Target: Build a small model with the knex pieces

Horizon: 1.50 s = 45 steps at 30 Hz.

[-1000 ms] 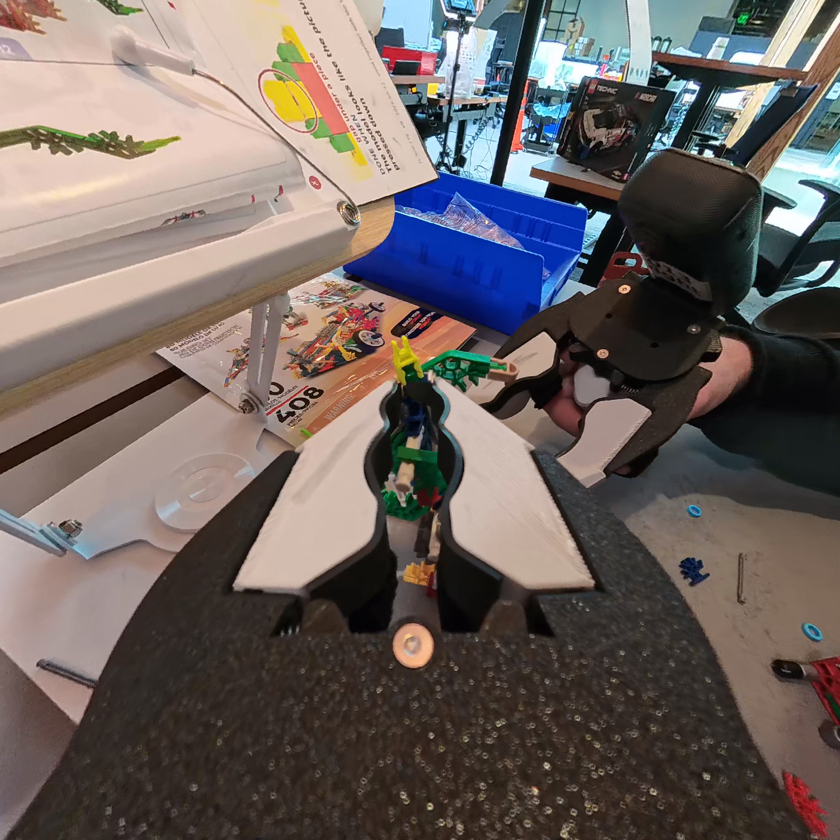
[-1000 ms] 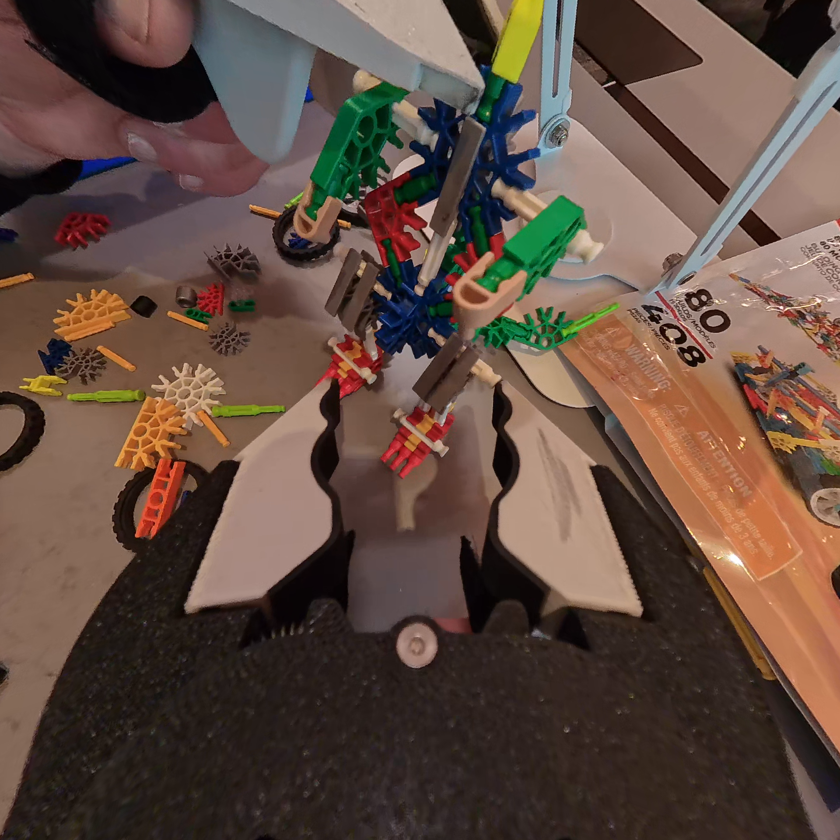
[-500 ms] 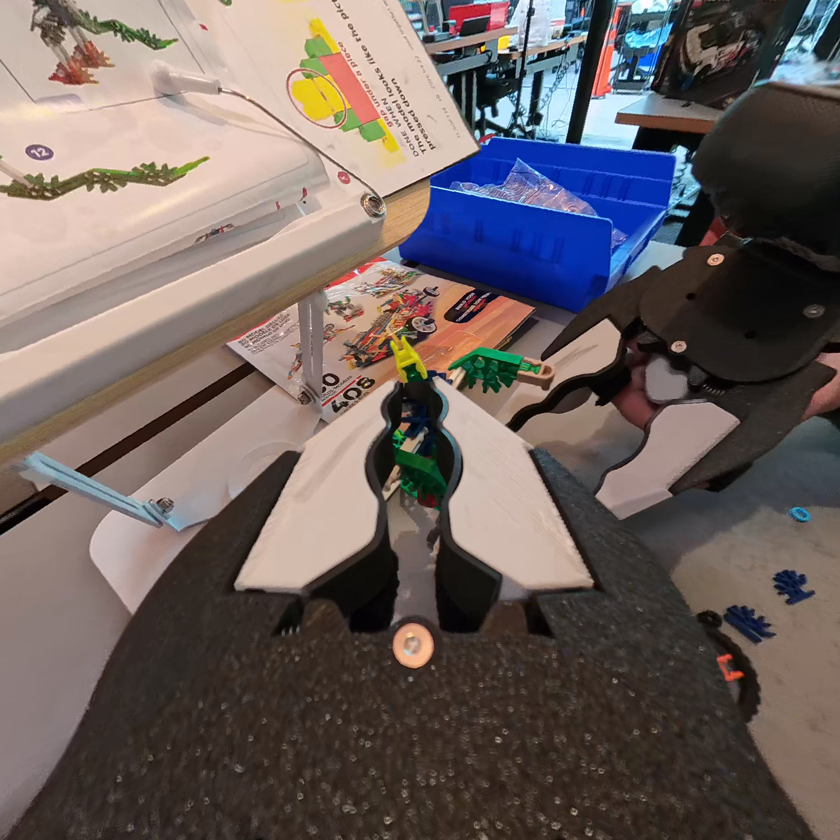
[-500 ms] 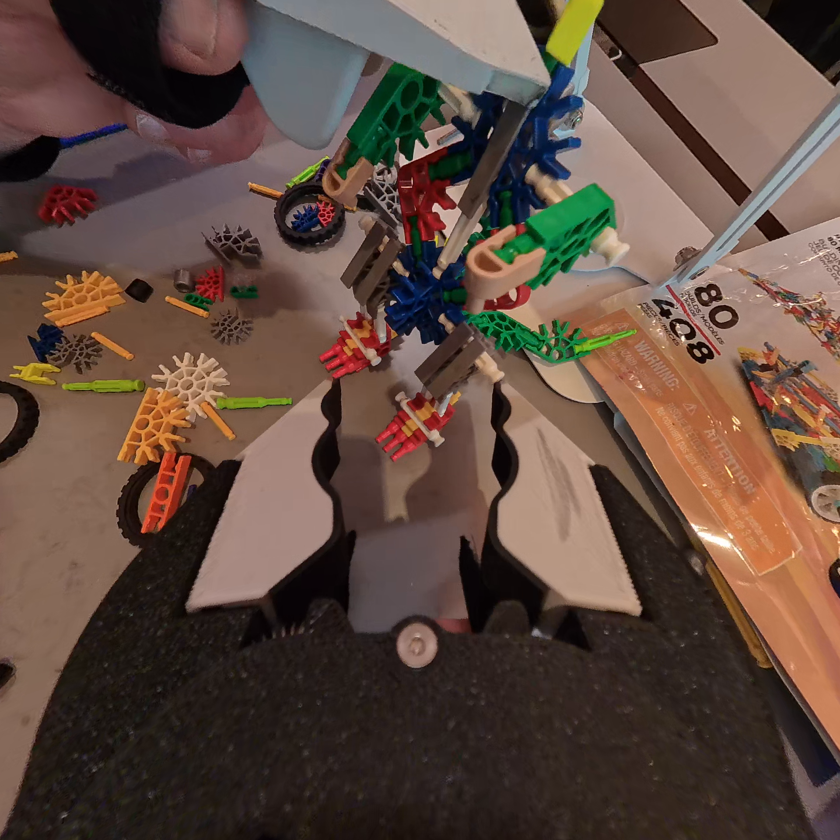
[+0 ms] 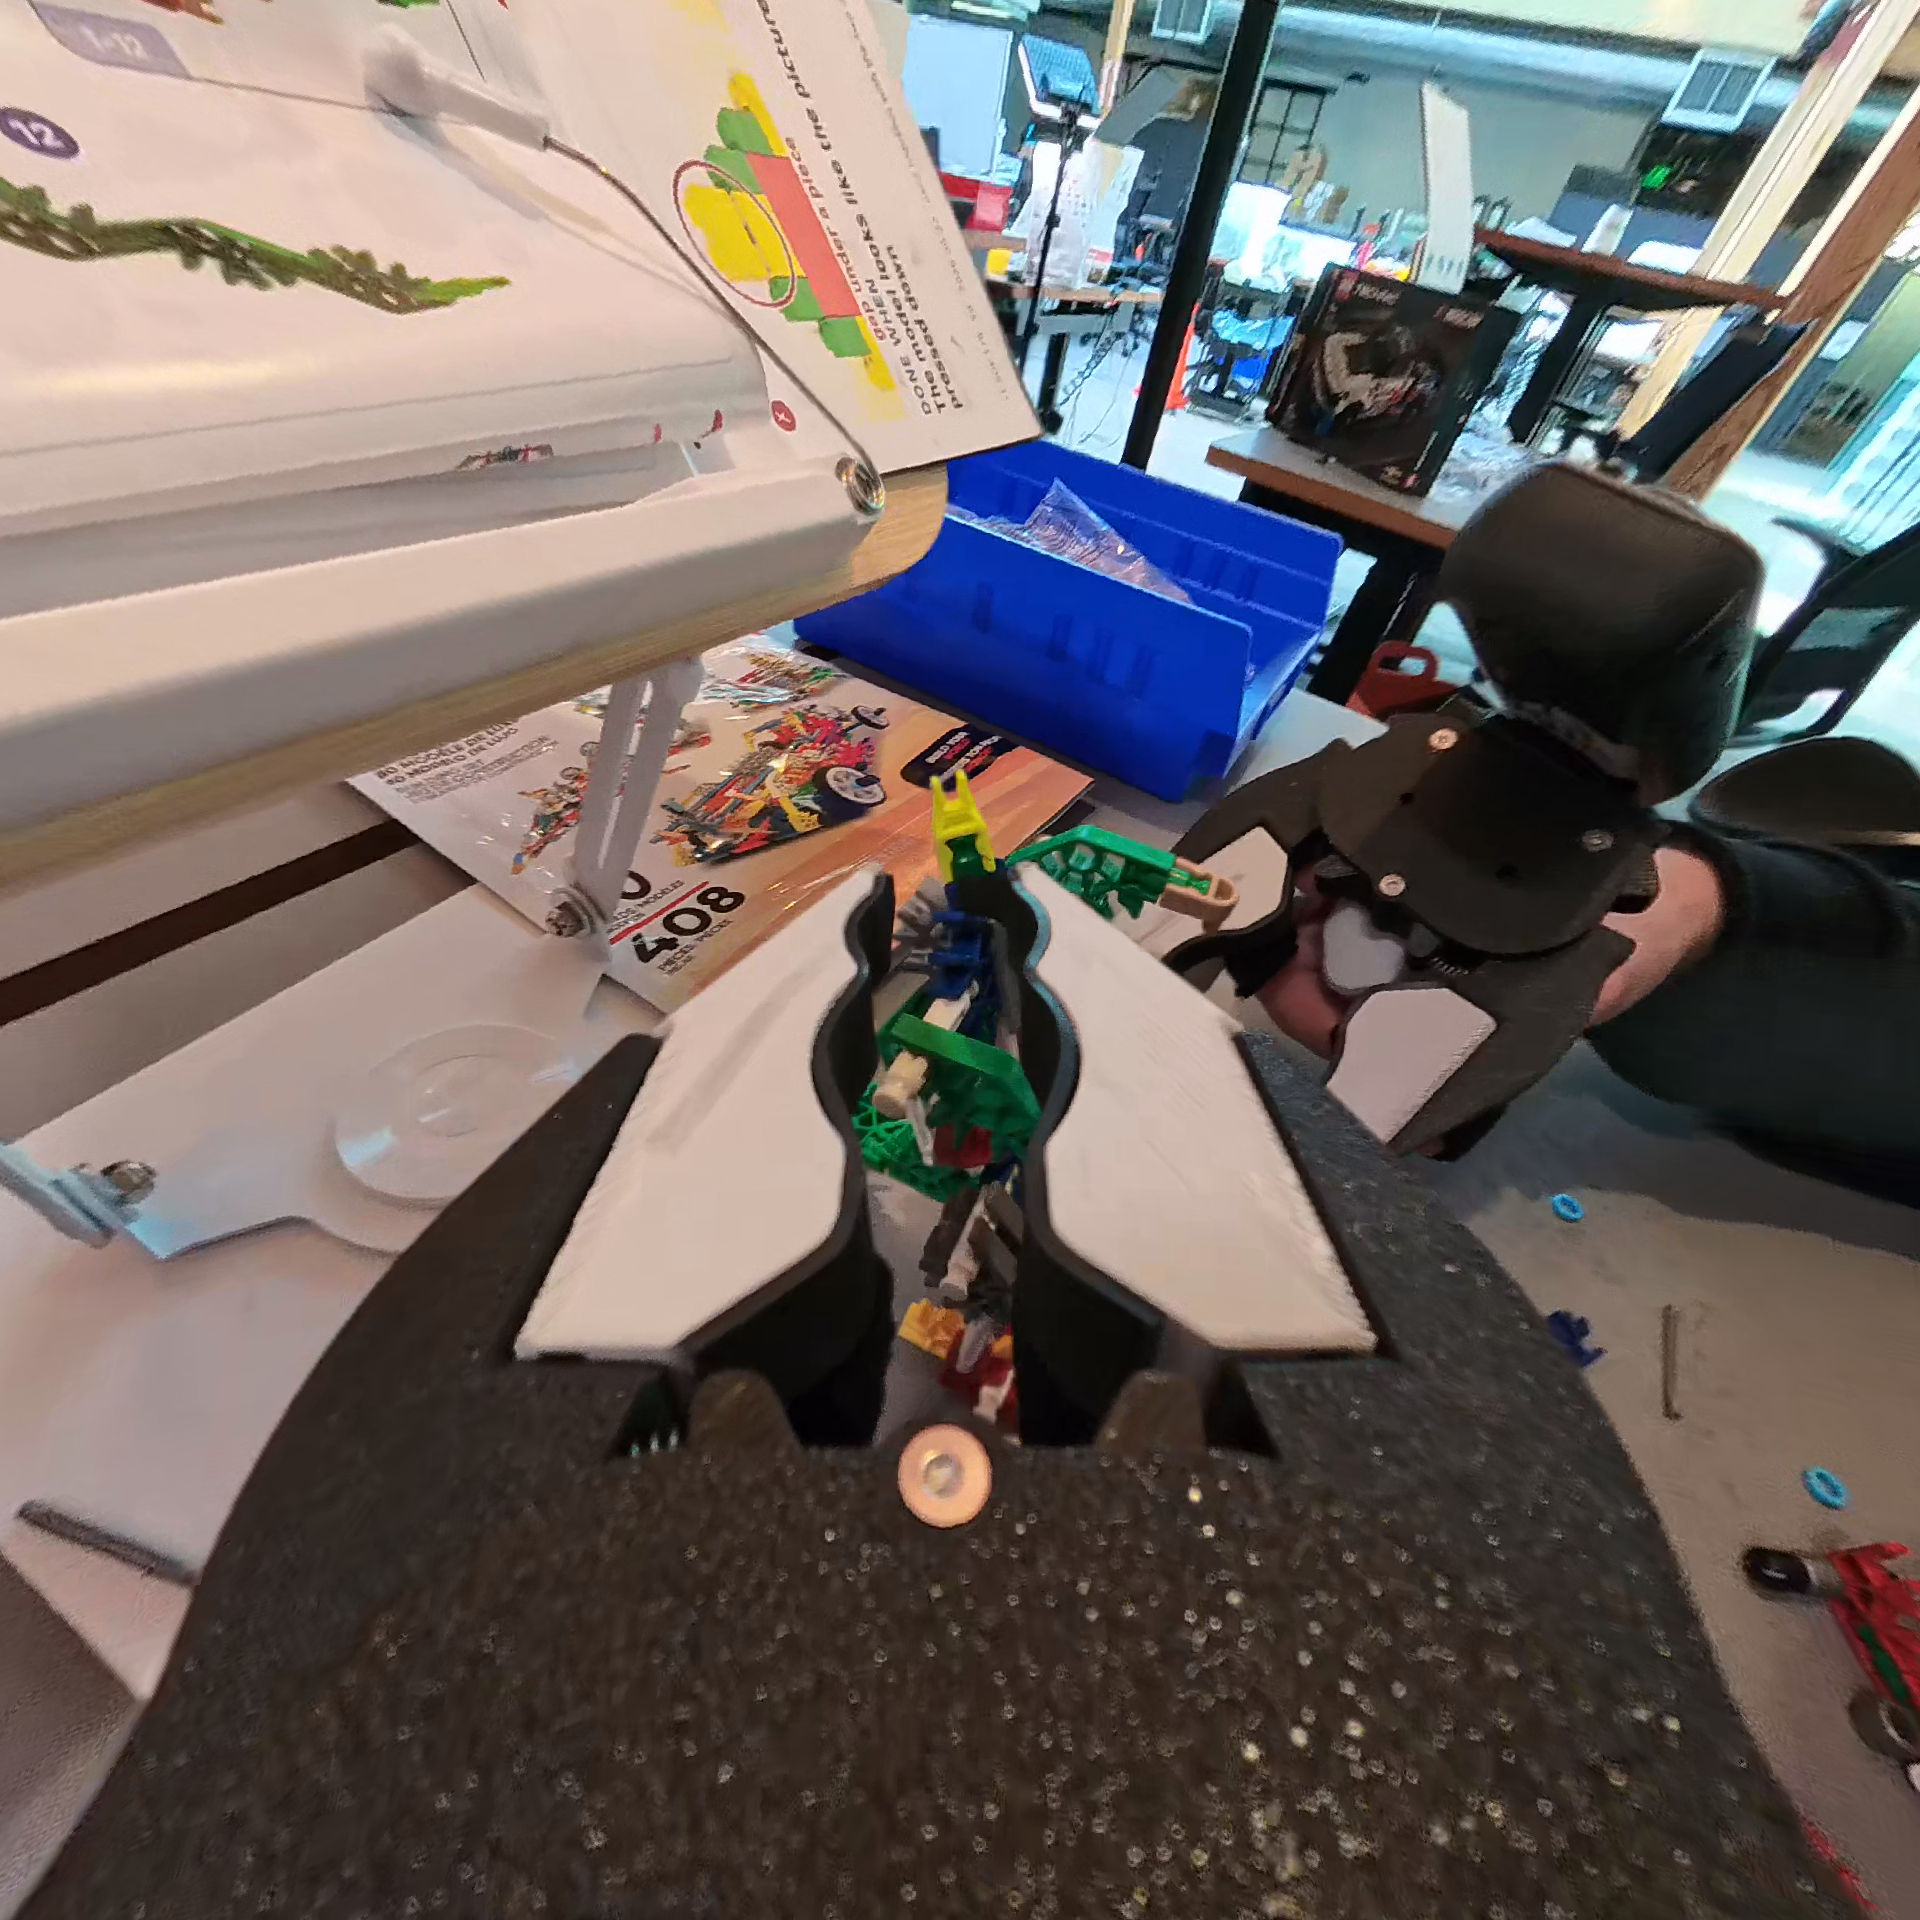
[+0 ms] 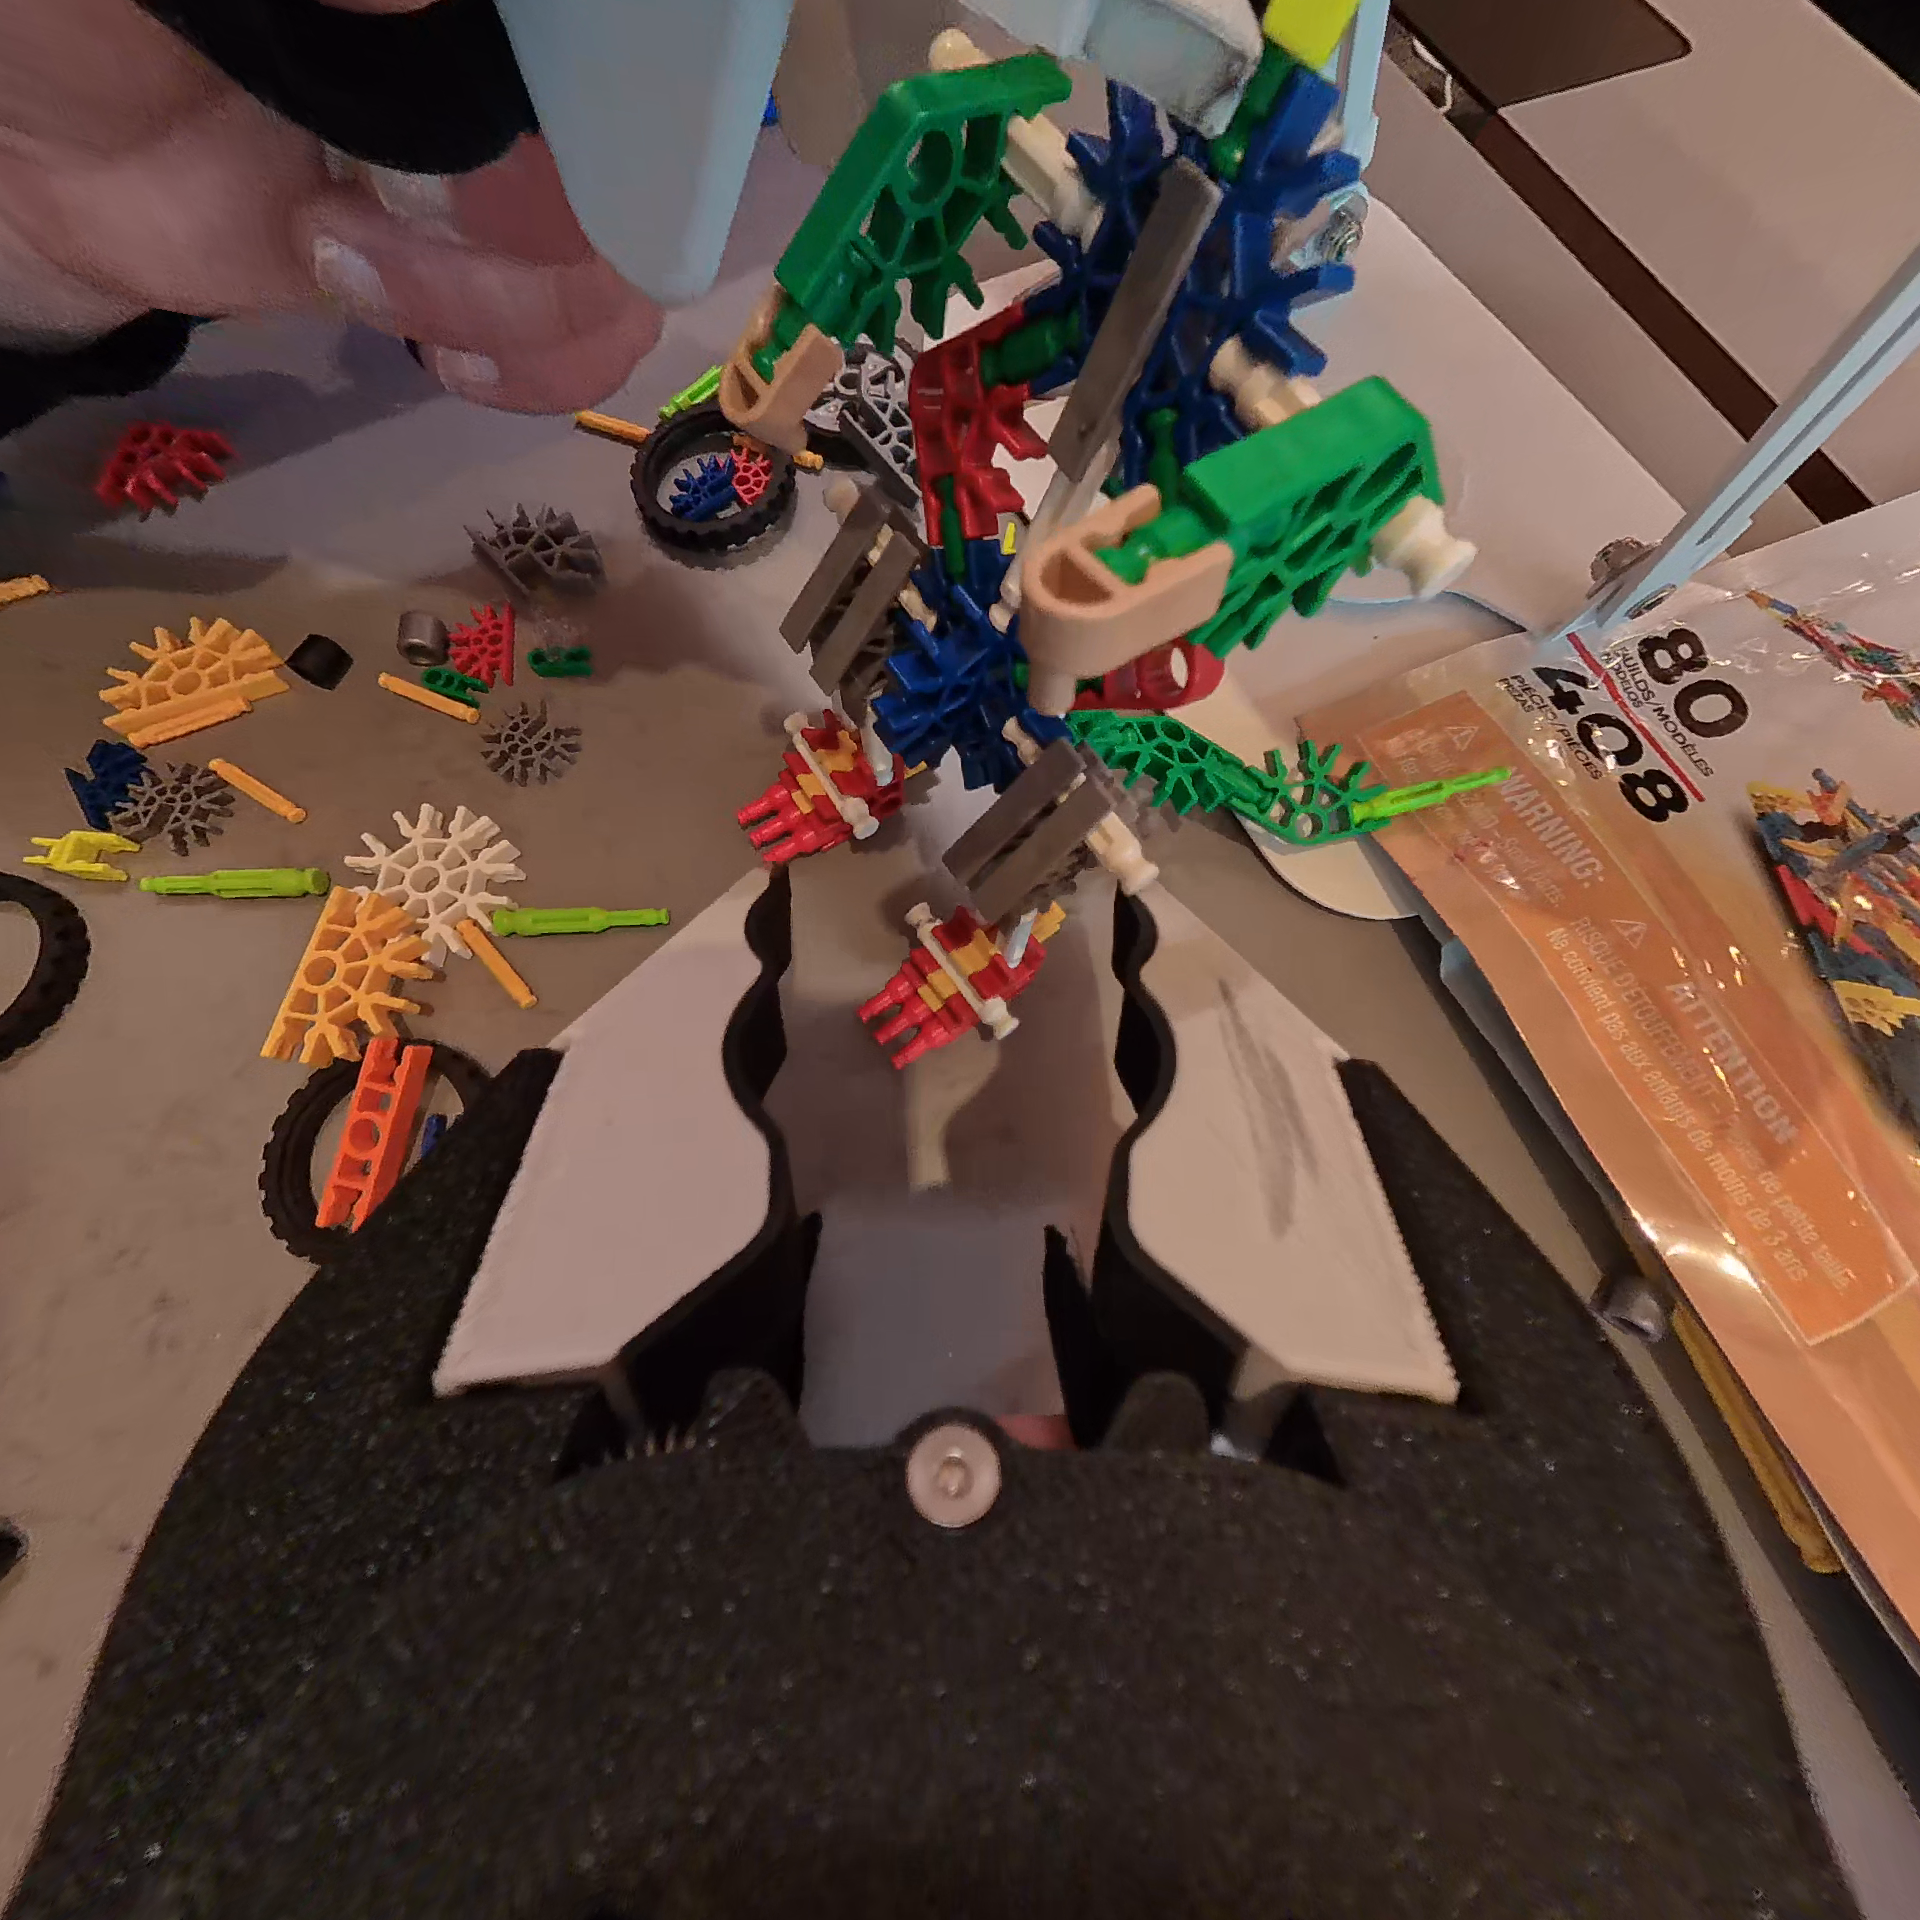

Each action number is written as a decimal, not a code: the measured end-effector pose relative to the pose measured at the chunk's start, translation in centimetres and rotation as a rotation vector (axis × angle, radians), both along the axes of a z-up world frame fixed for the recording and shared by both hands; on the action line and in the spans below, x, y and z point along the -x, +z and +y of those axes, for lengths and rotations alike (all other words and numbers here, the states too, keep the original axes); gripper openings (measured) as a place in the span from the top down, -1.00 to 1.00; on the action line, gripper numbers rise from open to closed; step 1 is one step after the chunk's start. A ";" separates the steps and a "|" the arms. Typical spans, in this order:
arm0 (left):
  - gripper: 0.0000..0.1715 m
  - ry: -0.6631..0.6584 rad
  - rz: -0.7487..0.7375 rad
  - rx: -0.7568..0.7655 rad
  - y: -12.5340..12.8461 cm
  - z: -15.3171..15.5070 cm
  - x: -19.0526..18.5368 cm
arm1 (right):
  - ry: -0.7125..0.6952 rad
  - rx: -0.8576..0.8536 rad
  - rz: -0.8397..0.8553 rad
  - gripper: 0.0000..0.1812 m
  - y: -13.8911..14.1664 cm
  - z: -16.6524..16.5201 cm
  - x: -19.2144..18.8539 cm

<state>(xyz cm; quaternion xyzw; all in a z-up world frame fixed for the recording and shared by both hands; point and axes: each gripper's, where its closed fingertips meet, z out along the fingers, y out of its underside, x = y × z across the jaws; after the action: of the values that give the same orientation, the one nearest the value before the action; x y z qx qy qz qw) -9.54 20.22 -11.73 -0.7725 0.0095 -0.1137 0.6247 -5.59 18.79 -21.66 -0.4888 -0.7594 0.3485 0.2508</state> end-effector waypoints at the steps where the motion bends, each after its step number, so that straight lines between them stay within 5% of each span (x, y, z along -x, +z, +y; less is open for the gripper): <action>1: 0.79 -0.004 -0.020 0.000 -0.1 0.1 0.0 | 0.001 0.002 0.000 0.32 0.0 -0.1 0.0; 19: 0.78 -0.139 -0.311 -0.115 0.6 0.5 -1.0 | 0.021 0.011 0.000 0.36 -0.4 -0.5 0.0; 45: 0.85 -0.213 -0.305 -0.114 0.8 -0.2 -2.1 | -0.005 -0.011 0.018 0.71 -0.6 0.5 0.3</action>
<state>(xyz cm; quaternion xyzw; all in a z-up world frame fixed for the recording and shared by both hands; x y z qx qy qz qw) -7.44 20.04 -10.91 -0.7045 0.0027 -0.2941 0.6459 -5.91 19.32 -22.26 -0.4863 -0.7577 0.3482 0.2610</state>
